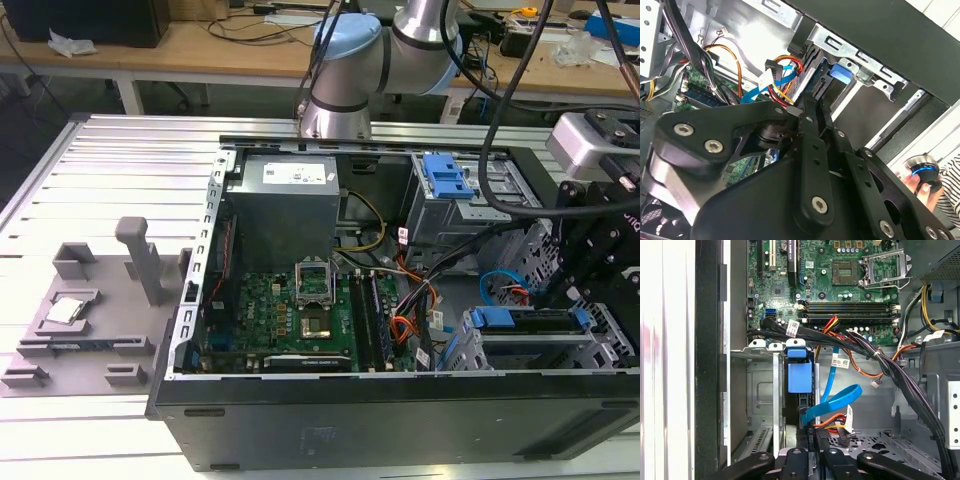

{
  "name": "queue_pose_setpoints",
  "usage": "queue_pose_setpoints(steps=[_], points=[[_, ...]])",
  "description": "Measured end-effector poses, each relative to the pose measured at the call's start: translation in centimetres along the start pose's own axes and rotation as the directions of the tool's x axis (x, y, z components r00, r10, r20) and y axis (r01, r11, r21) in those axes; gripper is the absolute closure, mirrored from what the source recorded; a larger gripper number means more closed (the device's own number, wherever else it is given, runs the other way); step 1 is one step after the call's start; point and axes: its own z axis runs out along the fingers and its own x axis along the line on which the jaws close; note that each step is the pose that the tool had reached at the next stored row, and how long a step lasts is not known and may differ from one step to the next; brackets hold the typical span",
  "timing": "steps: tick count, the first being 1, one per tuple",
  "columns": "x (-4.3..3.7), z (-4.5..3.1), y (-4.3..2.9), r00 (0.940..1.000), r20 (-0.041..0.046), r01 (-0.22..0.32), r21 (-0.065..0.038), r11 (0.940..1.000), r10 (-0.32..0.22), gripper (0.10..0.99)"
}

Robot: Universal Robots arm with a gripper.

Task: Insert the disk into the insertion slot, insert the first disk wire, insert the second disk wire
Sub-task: 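Insert the first disk wire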

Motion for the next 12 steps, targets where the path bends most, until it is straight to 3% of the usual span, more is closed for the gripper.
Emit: queue_pose_setpoints(steps=[4,6,12], points=[[0.02,0.05,-0.11,1.0,0.0003,0.0,0.0,1.0,0.0,0.906],[0.01,0.25,-0.76,1.0,0.0001,0.0,-0.001,1.0,0.0,0.906],[0.01,0.85,-0.83,0.9995,0.0014,-0.032,-0.002,0.9995,0.032,0.906]])
